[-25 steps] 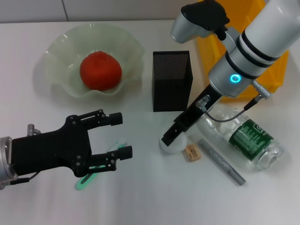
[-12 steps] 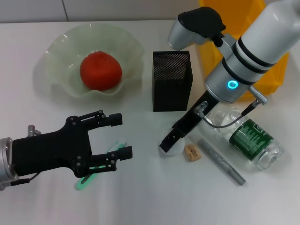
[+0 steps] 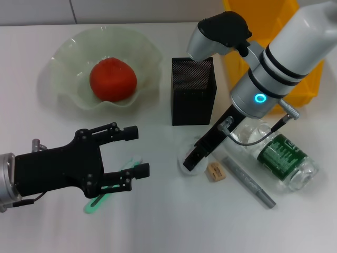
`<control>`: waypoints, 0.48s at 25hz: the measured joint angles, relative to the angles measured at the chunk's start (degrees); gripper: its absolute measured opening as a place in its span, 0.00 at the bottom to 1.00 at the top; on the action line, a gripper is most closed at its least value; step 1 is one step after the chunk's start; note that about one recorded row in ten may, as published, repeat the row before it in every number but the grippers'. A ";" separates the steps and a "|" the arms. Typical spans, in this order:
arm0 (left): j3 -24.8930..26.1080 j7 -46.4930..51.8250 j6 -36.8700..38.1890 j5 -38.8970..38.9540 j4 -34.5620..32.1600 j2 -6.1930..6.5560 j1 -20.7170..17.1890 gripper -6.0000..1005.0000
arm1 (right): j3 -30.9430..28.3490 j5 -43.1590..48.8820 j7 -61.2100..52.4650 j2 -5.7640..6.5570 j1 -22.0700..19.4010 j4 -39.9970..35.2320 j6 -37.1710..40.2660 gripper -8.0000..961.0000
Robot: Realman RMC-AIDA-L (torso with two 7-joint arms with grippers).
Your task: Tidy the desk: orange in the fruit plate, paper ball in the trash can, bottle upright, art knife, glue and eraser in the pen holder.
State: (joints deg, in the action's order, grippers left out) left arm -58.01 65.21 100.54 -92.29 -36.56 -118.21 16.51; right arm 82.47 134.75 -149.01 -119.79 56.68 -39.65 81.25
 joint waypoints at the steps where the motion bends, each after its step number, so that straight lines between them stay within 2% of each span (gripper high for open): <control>1: 0.00 0.00 0.00 0.00 0.00 0.00 0.01 0.78 | 0.00 -0.19 0.27 0.00 0.01 -0.01 -0.01 0.71; 8: 0.00 0.00 -0.22 0.00 0.00 0.00 0.02 0.78 | -0.06 -0.63 0.75 0.00 -0.31 -0.59 -0.08 0.59; 12: 0.07 0.00 -0.39 0.01 -0.01 0.00 0.02 0.78 | -0.36 -3.69 2.27 0.22 -3.52 -5.89 0.84 0.53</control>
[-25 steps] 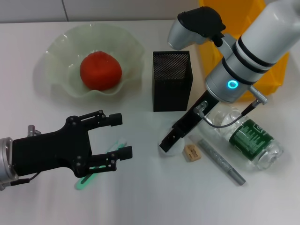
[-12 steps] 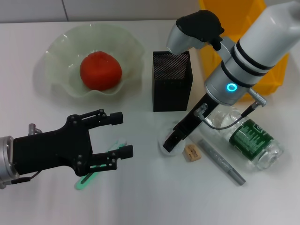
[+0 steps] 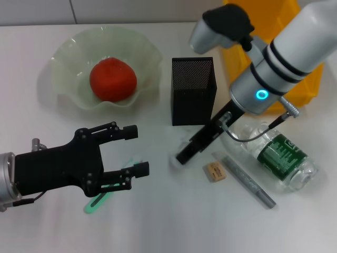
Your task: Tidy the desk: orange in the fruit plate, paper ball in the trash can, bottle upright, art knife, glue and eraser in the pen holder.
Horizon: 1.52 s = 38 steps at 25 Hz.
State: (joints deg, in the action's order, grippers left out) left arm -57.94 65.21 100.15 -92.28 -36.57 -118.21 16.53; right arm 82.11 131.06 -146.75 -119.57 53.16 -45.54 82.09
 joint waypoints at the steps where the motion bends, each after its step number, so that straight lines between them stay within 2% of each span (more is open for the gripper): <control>1: 0.02 0.00 -0.03 0.00 0.00 0.00 0.00 0.78 | -0.03 -1.33 0.69 0.11 -1.28 -1.92 0.39 0.51; 3: 0.02 0.00 -0.06 0.00 0.00 0.00 -0.01 0.78 | -0.23 -4.18 2.76 0.22 -5.17 -7.36 1.47 0.49; 4: 0.02 0.00 -0.20 0.01 0.02 0.00 -0.06 0.78 | -0.35 -6.85 5.31 0.22 -9.43 -13.12 1.70 0.49; 5: 0.02 0.00 -0.20 0.01 0.02 0.00 -0.06 0.78 | -0.35 -6.85 5.31 0.22 -9.43 -13.12 1.70 0.49; 6: 0.03 0.00 -0.28 0.00 0.05 0.00 -0.11 0.78 | -1.06 -10.59 9.13 0.22 -14.37 -18.37 1.63 0.49; 7: 0.02 0.00 -0.38 0.00 0.09 -0.01 -0.20 0.78 | -1.84 -13.61 12.15 0.21 -17.22 -20.61 1.49 0.49; 8: 0.02 0.00 -0.38 0.00 0.09 -0.01 -0.20 0.78 | -1.84 -13.61 12.15 0.21 -17.22 -20.61 1.49 0.49; 9: 0.07 0.00 -0.39 0.00 0.09 -0.01 -0.25 0.78 | -4.17 -19.96 18.97 0.21 -21.80 -22.35 1.50 0.49; 10: 0.07 0.00 -0.39 0.00 0.09 -0.01 -0.25 0.78 | -4.17 -19.96 18.97 0.21 -21.80 -22.35 1.50 0.49; 11: 0.13 0.00 -0.42 0.00 0.09 0.00 -0.31 0.78 | -7.26 -27.39 26.83 0.22 -26.10 -21.94 1.85 0.49; 12: 0.16 0.00 -0.43 0.00 0.09 0.00 -0.35 0.78 | -7.26 -27.39 26.83 0.22 -26.10 -21.94 1.85 0.49; 14: 0.11 0.00 -0.49 -0.01 0.09 0.00 -0.50 0.78 | -12.66 -38.41 38.47 0.23 -31.42 -18.32 3.72 0.49; 15: 0.11 0.00 -0.49 -0.01 0.09 0.00 -0.50 0.78 | -14.74 -41.56 42.22 0.26 -32.75 -16.51 4.58 0.49; 16: 0.11 0.00 -0.49 0.00 0.09 0.00 -0.54 0.78 | -14.74 -41.56 42.22 0.26 -32.75 -16.51 4.58 0.49; 18: 0.09 0.00 -0.50 0.00 0.09 0.00 -0.48 0.78 | -19.17 -46.86 50.01 0.27 -34.68 -12.70 6.43 0.49; 19: 0.02 0.00 -0.49 -0.01 0.09 0.00 -0.26 0.78 | -23.62 -49.73 55.63 0.28 -35.75 -9.55 7.70 0.49; 20: 0.02 0.00 -0.49 -0.01 0.09 0.00 -0.26 0.78 | -23.62 -49.73 55.63 0.28 -35.75 -9.55 7.70 0.49; 24: -0.07 0.00 -0.49 -0.01 0.10 -0.09 -0.14 0.78 | -34.17 -50.46 62.35 0.35 -36.88 -5.88 7.60 0.49; 29: -0.07 0.00 -0.48 -0.01 0.09 -0.09 -0.11 0.78 | -37.75 -50.25 64.98 0.44 -36.80 -5.28 1.66 0.49; 35: -0.14 0.00 -0.36 0.00 0.09 -0.11 -0.10 0.78 | -37.35 -50.04 71.20 0.18 -35.38 -4.21 -5.29 0.49; 38: -0.23 0.00 -0.25 0.00 0.09 -0.14 -0.16 0.78 | -37.30 -50.11 71.63 0.20 -33.29 -1.64 -8.58 0.51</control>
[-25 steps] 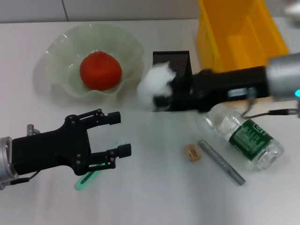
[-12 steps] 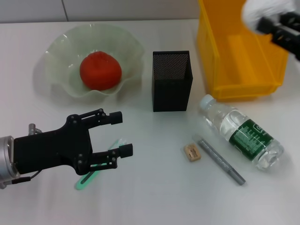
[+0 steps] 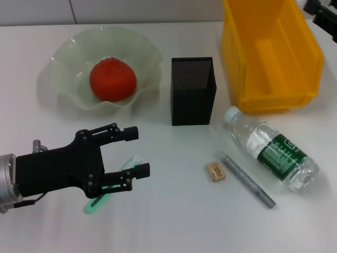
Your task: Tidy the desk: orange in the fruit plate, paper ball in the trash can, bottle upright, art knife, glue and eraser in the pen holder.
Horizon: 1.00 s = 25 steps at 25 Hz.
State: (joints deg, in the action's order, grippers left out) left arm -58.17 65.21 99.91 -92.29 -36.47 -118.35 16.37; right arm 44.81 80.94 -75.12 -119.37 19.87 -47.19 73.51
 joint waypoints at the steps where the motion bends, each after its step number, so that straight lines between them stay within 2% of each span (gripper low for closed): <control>1: 0.00 0.00 0.02 0.00 0.00 0.00 -0.03 0.78 | 0.02 0.55 0.27 0.13 1.57 1.73 -2.04 0.54; 6: -0.01 0.00 0.20 0.00 0.00 0.05 -0.16 0.78 | 1.11 4.59 0.73 0.04 4.35 3.16 -6.47 0.65; 14: -0.02 0.00 0.14 0.00 0.00 0.06 0.04 0.78 | 3.80 4.93 0.83 0.10 5.12 3.63 -8.31 0.69; 20: -0.02 0.00 -0.07 0.00 0.00 0.06 0.07 0.78 | 3.82 5.04 -4.46 0.11 4.06 0.18 -1.02 0.72; 21: -0.02 0.00 -0.09 0.00 0.00 0.06 0.07 0.78 | 3.81 6.39 -9.84 0.22 3.67 -2.62 2.72 0.72; 22: -0.02 0.00 -0.09 0.00 0.00 0.06 0.07 0.78 | 3.81 6.39 -9.84 0.22 3.67 -2.62 2.72 0.72; 25: -0.02 0.00 -0.10 0.00 0.00 0.06 0.08 0.78 | 3.80 10.24 -16.55 0.26 3.07 -8.82 7.46 0.72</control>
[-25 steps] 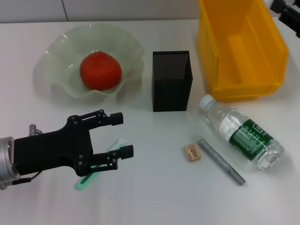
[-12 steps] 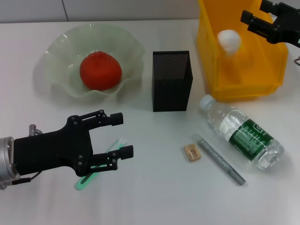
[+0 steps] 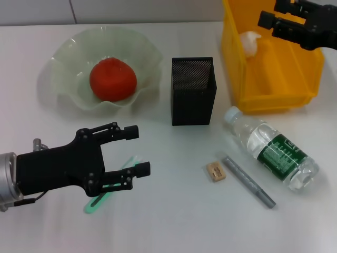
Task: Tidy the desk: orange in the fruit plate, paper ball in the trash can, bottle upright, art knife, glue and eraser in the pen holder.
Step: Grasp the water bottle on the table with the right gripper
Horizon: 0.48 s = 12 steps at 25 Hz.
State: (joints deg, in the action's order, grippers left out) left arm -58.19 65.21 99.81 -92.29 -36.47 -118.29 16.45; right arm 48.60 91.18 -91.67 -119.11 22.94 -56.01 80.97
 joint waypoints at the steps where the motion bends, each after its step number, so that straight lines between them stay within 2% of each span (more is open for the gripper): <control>1: 0.00 0.00 -0.08 0.00 0.00 -0.01 0.16 0.78 | 0.45 2.69 -4.49 -0.16 -0.67 -5.40 1.95 0.72; 2: 0.00 0.00 -0.15 0.00 0.00 -0.01 0.24 0.77 | 0.45 2.69 -4.49 -0.16 -0.67 -5.40 1.95 0.72; 5: 0.01 0.00 -0.19 0.00 0.00 0.00 0.29 0.77 | 3.12 8.28 -15.40 -0.23 -0.93 -14.12 3.59 0.72; 6: 0.01 0.00 -0.19 0.00 0.00 0.00 0.29 0.77 | 4.04 15.03 -24.31 -0.03 0.59 -19.31 5.73 0.72; 7: 0.01 0.00 -0.19 0.00 0.00 0.00 0.29 0.77 | 4.04 15.03 -24.31 -0.03 0.59 -19.31 5.73 0.72; 10: 0.03 0.00 -0.66 0.00 0.00 -0.01 0.49 0.77 | 4.31 27.86 -36.12 0.02 5.02 -25.43 11.53 0.72; 11: 0.00 0.00 -0.74 0.00 0.00 -0.01 0.60 0.77 | 5.20 35.12 -42.08 0.05 8.45 -28.04 15.57 0.72; 12: 0.00 0.00 -0.74 0.00 0.00 -0.01 0.60 0.77 | 5.20 35.12 -42.08 0.05 8.45 -28.04 15.57 0.72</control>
State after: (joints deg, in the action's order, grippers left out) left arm -58.18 65.21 99.06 -92.28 -36.47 -118.30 17.05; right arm 53.81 126.30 -133.74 -119.06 31.39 -84.05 96.54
